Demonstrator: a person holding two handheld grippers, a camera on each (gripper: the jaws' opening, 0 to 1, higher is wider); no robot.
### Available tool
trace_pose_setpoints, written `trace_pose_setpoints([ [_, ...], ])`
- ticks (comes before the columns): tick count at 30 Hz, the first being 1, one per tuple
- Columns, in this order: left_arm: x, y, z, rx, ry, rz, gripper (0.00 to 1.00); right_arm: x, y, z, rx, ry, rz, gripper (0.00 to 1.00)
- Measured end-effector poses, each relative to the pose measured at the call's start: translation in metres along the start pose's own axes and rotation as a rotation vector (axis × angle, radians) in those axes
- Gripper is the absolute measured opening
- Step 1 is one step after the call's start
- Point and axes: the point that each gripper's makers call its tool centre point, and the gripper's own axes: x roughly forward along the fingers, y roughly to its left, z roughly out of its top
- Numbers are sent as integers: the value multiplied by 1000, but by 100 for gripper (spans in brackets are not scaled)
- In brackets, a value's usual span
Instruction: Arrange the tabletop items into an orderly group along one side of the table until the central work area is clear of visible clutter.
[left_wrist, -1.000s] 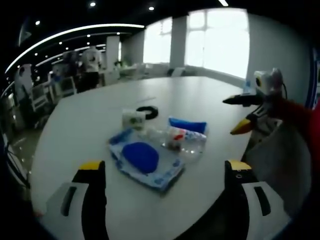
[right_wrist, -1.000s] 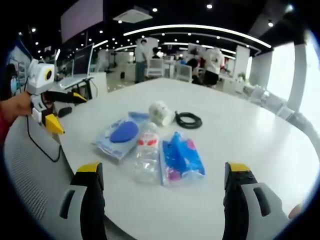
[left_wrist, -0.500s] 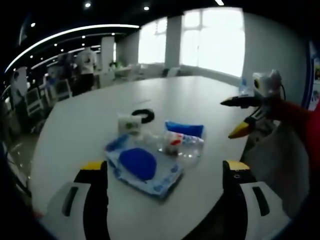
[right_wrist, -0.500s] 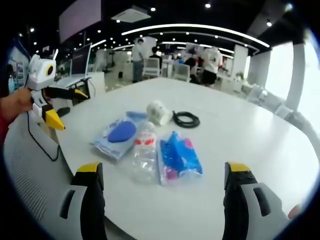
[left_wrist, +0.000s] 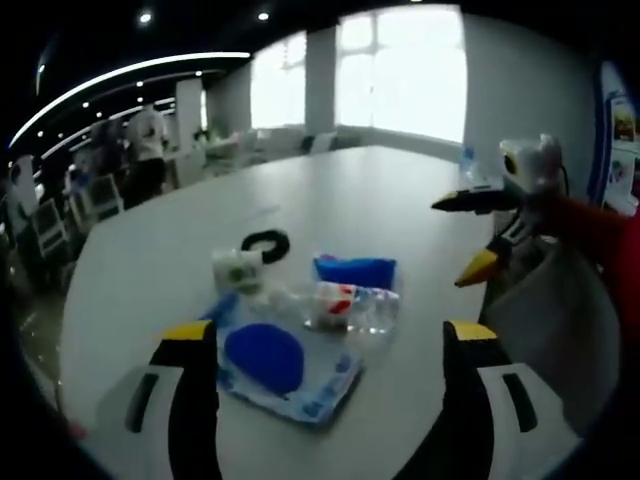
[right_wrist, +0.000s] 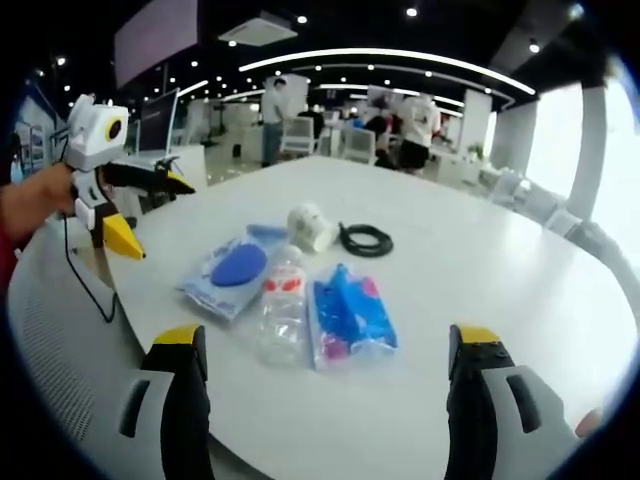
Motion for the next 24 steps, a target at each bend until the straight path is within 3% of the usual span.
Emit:
trace_pose_setpoints([
  [14,42,-6,37,66,-8,-87,87,-2,-11,-4,6,25,-27,99],
  [24,69,-14,51,104,0,-144,85,-3,-23,-4,11,33,-48,98],
])
